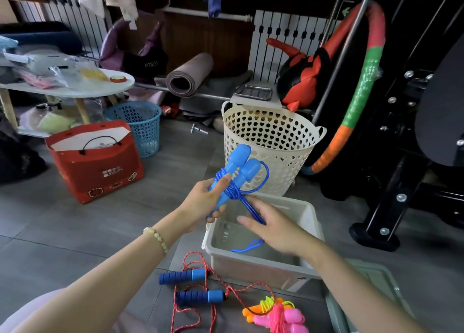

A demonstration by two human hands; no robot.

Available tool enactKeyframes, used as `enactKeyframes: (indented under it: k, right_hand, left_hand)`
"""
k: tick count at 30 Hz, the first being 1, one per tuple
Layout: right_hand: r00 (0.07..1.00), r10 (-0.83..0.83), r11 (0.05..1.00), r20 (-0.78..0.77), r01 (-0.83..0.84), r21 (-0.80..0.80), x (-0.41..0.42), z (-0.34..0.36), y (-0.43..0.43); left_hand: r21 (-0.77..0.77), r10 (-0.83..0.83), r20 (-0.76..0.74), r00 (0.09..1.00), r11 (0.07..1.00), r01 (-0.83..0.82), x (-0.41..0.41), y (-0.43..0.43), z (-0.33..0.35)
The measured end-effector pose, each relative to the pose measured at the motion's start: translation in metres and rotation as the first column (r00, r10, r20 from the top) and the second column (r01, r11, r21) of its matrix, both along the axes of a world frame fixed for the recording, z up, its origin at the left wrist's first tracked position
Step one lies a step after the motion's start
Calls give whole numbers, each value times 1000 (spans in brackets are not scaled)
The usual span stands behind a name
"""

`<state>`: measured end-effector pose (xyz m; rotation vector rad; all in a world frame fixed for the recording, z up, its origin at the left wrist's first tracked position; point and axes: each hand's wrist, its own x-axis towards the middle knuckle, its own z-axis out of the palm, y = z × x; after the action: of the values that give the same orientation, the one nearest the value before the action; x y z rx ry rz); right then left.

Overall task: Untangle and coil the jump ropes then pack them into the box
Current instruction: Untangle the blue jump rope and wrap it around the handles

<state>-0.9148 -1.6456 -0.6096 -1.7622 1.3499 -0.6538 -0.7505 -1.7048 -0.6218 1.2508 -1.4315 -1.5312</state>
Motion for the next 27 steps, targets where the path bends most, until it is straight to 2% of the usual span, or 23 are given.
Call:
enactKeyframes:
  k: [2, 5, 8, 11, 14, 17, 20, 23, 27]
  right_hand:
    - [980, -59, 998, -190, 52, -43, -5, -3, -2]
    - [949, -19, 999, -314, 8, -38, -12, -1, 3]
    - [939, -30, 959, -342, -69, -273, -10, 11, 10]
    - [925, -123, 842, -359, -94, -531, -10, 27, 11]
    - [954, -124, 764, -272, -83, -639, -20, 33, 6]
    - [987, -137, 777, -86, 53, -627, -37, 35, -7]
    - [987, -163, 801, -7, 128, -585, -46, 35, -14]
    - [989, -148, 832, -13, 118, -543, -48, 31, -15]
    - [997, -78, 875, -17, 60, -480, -36, 25, -12]
  left_hand:
    - [-26, 78, 7, 997, 997, -78, 1, -5, -2]
    - [-27, 310, -55, 949, 950, -312, 15, -19, 0]
    - [-45, 355, -6, 935, 934, -354, 31, -29, 5]
    - [-129, 241, 110, 964, 965, -227, 26, -25, 3]
    - [-175, 61, 202, 977, 984, -25, 15, -15, 1]
    - [-169, -182, 343, 922, 953, 251, 7, -1, 1]
    - [-103, -408, 400, 821, 870, 483, 2, 13, 4]
    - [-49, -522, 399, 754, 809, 586, 2, 20, 10]
    - [-53, -564, 445, 696, 759, 649, -2, 29, 12]
